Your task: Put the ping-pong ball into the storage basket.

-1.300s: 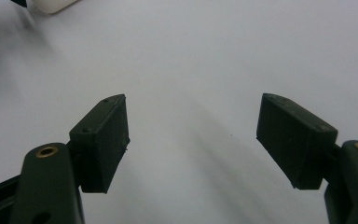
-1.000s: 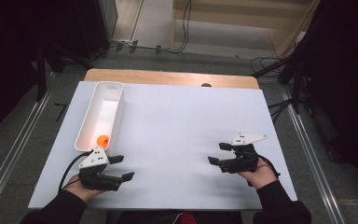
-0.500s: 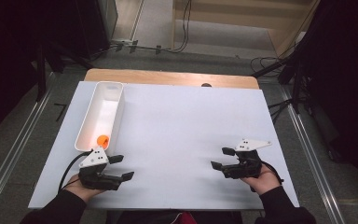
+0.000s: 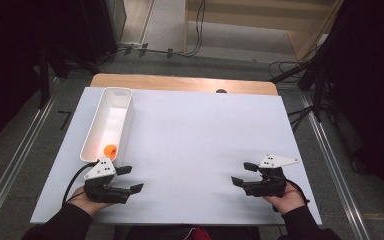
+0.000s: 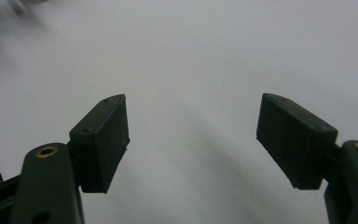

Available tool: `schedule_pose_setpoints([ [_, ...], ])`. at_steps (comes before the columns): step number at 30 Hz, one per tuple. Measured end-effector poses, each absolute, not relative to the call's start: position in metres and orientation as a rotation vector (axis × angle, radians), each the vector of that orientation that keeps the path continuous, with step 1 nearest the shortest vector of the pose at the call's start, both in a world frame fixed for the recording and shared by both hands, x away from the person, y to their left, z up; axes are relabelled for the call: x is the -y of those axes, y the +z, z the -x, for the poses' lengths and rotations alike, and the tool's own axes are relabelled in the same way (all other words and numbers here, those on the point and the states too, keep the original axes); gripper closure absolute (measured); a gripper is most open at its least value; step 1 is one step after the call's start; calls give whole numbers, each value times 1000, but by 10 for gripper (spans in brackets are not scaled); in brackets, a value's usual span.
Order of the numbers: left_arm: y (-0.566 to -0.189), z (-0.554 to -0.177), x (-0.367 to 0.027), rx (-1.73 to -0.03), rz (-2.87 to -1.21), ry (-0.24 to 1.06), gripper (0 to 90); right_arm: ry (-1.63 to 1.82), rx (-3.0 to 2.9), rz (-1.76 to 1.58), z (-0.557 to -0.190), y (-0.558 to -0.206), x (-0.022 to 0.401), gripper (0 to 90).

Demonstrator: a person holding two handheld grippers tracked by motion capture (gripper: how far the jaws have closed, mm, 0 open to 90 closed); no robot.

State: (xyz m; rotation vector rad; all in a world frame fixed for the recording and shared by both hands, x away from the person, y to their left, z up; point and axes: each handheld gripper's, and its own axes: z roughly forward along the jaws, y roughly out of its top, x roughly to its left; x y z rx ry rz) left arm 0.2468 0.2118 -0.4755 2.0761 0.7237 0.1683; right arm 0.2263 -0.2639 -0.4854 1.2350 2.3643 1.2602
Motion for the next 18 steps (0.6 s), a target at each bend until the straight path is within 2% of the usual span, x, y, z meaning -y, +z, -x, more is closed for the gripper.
schedule_pose_setpoints([
  [18,-474,-246,-211,-712,-2079,179,254,1214,-2381,-1232,-223,-489,263,238],
])
